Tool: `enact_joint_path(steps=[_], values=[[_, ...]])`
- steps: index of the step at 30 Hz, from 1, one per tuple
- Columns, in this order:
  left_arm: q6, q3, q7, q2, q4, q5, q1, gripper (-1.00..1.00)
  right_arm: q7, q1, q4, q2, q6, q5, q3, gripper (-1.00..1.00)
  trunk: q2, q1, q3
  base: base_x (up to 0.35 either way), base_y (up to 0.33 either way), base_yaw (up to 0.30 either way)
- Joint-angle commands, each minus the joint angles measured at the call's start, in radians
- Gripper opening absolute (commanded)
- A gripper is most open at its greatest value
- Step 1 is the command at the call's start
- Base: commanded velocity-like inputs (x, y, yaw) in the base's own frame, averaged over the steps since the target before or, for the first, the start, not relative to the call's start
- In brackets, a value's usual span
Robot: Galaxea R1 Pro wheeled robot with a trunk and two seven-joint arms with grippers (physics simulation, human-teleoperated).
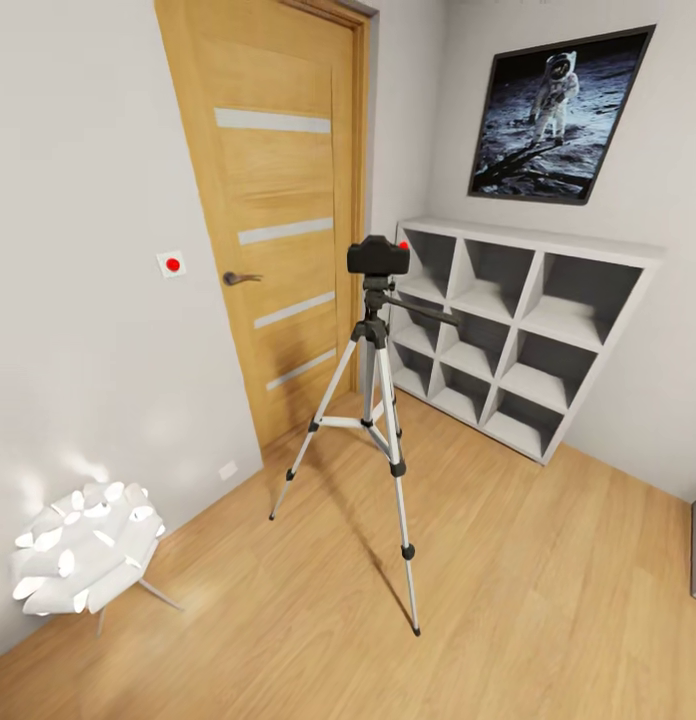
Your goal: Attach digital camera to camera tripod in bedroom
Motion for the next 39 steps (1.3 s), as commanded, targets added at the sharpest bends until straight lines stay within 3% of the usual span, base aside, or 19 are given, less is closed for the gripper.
enact_joint_path(steps=[1,5,11,39], values=[[0.001,-0.008,0.019,0.0,0.0,0.019,-0.001,1.0,-0.008,0.007,0.001,0.004,-0.012,-0.001,-0.009,1.0,-0.002,0.001,0.0,0.0,0.0,0.0],[0.003,-0.008,0.104,0.001,0.001,0.074,-0.001,1.0,-0.071,0.041,0.001,0.035,-0.078,-0.033,-0.009,1.0,-0.002,0.001,0.006,0.0,0.0,0.0],[-0.006,-0.008,0.142,0.001,0.0,0.107,-0.001,1.0,-0.119,0.068,0.001,0.06,-0.117,-0.046,-0.007,1.0,-0.002,0.001,0.016,0.0,0.0,0.0],[-0.01,-0.015,0.153,0.001,-0.013,0.106,-0.001,1.0,-0.131,0.075,0.001,0.063,-0.13,-0.049,-0.006,1.0,-0.002,0.001,0.061,0.0,0.0,0.0]])
